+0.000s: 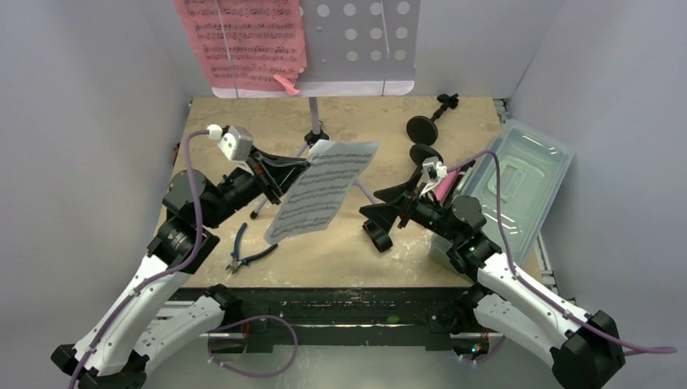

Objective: Set up the instrument practice props

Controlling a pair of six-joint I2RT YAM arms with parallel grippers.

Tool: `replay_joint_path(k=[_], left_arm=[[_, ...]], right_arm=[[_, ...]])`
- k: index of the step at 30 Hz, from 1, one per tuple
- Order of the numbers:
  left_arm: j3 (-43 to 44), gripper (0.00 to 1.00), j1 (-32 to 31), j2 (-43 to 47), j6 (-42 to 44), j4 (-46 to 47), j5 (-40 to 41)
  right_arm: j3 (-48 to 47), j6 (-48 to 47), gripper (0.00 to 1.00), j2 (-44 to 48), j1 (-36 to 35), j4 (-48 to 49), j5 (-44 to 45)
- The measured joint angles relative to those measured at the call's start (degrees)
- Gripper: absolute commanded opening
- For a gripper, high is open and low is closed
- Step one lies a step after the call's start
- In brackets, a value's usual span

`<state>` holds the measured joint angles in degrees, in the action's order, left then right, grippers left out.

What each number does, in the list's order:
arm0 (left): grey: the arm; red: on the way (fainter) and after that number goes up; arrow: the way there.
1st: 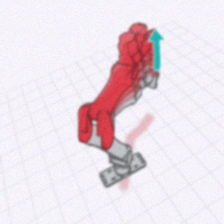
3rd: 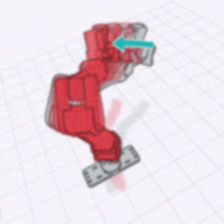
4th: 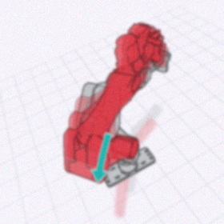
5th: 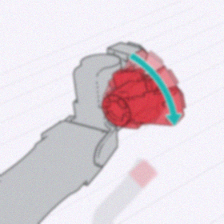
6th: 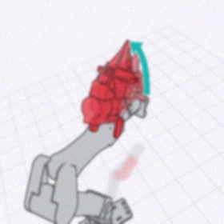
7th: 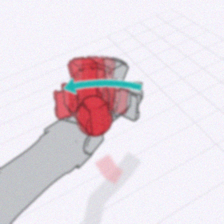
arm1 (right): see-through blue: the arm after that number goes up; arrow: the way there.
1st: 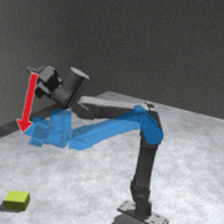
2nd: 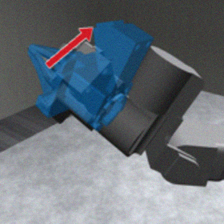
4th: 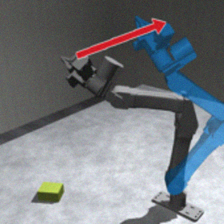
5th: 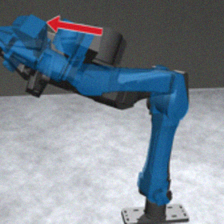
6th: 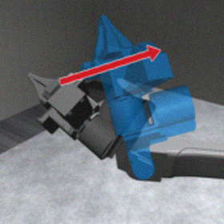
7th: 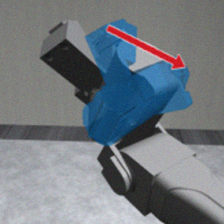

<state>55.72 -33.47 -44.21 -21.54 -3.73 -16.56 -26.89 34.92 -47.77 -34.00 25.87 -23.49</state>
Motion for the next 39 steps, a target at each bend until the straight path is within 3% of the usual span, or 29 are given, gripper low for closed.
replay_joint_path(k=[14, 20, 26, 30, 36, 39], left_arm=[[11.72, 0.0, 0.0, -1.9, -2.64, 0.2, -7.69], [12.7, 0.0, 0.0, -2.54, -5.38, 2.34, -11.39], [12.98, 0.0, 0.0, -2.62, -8.52, 5.09, -13.27], [12.94, 0.0, 0.0, -2.99, -11.04, 8.31, -14.14], [12.59, 0.0, 0.0, -4.37, -14.27, 11.76, -14.8], [11.56, 0.0, 0.0, -5.07, -16.22, 12.81, -14.95]], right_arm=[[-1.11, 3.08, 0.91, -1.97, 3.56, 12.74, -6.32], [-2.86, 7.5, 0.82, -2.99, 7.32, 19.8, -11.28], [-1.84, 18.71, 0.67, -7.48, 9.22, 37.35, -17.38], [0.48, 28.94, 0.49, -10.97, 9.22, 51.91, -20.09], [1.49, 38.36, 0.25, -14.1, 9.27, 58.31, -20.92], [1.53, 39.39, 0.04, -12.74, 9.27, 59.14, -20.81]])
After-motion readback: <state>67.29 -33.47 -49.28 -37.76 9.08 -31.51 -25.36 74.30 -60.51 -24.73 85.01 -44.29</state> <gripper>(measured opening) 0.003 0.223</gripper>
